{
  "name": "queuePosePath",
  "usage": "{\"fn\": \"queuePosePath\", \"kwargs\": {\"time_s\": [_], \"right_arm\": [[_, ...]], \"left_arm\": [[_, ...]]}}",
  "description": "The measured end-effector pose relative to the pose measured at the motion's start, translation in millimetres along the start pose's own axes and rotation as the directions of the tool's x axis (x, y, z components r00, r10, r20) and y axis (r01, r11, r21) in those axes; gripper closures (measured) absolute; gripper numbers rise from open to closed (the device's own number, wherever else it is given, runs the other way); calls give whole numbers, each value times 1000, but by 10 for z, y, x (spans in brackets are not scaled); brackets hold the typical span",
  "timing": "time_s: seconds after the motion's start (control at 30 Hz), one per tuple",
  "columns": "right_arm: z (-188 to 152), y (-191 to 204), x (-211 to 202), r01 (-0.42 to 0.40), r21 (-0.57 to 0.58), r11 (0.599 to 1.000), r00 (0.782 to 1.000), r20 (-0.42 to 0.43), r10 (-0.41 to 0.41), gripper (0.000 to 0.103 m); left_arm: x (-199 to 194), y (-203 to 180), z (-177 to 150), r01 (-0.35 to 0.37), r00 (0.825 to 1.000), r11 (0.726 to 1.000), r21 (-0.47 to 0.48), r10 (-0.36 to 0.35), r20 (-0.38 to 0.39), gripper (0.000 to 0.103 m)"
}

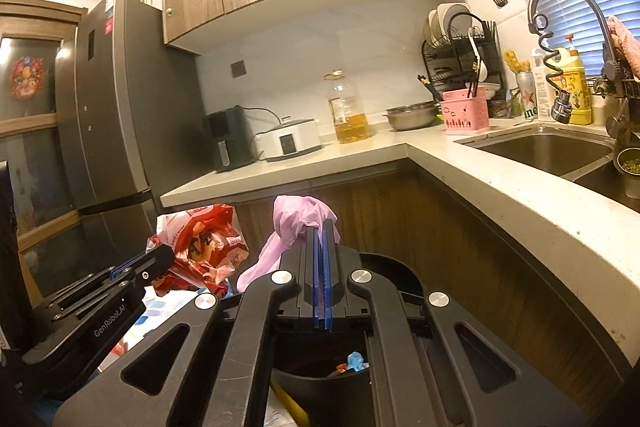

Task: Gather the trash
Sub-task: 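Carry the snack wrapper and lilac bag over the black bin with both tools, then open both tools to drop the wrapper and lilac bag into the bin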

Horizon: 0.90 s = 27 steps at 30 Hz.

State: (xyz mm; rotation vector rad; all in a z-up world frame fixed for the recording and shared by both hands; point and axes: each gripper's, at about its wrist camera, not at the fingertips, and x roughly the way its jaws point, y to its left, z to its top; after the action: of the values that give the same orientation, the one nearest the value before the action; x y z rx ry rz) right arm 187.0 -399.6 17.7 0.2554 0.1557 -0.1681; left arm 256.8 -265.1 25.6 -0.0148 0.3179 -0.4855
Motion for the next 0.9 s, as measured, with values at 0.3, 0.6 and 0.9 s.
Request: {"fn": "queuePosePath", "kwargs": {"time_s": [0.3, 0.6, 0.9], "right_arm": [[14, -137, 104, 17, 23, 1000, 1000, -10, -17, 101], [18, -184, 172, 25, 29, 999, 1000, -19, -24, 100], [-1, -217, 267, 32, 33, 999, 999, -36, -30, 100]], "left_arm": [[202, -91, 3, 11, 1000, 1000, 11, -11, -18, 96], [328, -79, -8, 28, 999, 1000, 9, -28, -33, 96], [450, -78, -49, 31, 998, 999, 13, -31, -50, 96]]}}
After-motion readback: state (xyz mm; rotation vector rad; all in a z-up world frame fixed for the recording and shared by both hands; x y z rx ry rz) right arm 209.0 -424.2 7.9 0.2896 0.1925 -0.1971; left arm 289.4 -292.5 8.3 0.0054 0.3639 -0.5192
